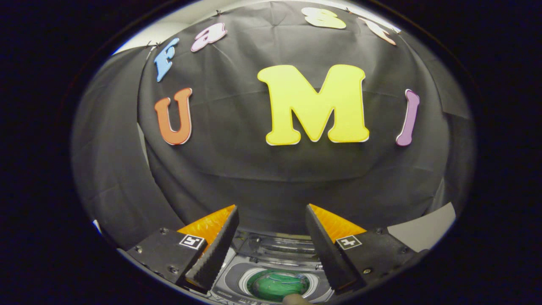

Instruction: Put the clothes into the washing machine and then close the washing machine lid.

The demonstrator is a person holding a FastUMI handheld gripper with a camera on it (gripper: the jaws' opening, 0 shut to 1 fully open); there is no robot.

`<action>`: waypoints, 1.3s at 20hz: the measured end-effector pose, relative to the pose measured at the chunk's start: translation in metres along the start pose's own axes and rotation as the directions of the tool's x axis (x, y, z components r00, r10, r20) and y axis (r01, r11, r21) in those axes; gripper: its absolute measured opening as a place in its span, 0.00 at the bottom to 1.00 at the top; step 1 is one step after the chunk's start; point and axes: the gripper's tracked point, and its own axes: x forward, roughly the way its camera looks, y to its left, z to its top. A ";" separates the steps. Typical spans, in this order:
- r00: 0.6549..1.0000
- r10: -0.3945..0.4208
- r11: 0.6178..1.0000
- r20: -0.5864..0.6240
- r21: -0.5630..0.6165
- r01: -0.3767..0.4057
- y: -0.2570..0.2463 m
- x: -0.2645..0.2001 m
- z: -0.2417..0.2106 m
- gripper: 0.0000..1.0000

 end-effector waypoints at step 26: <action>0.946 -0.208 0.974 -0.248 0.037 0.224 -0.059 0.092 -0.105 0.98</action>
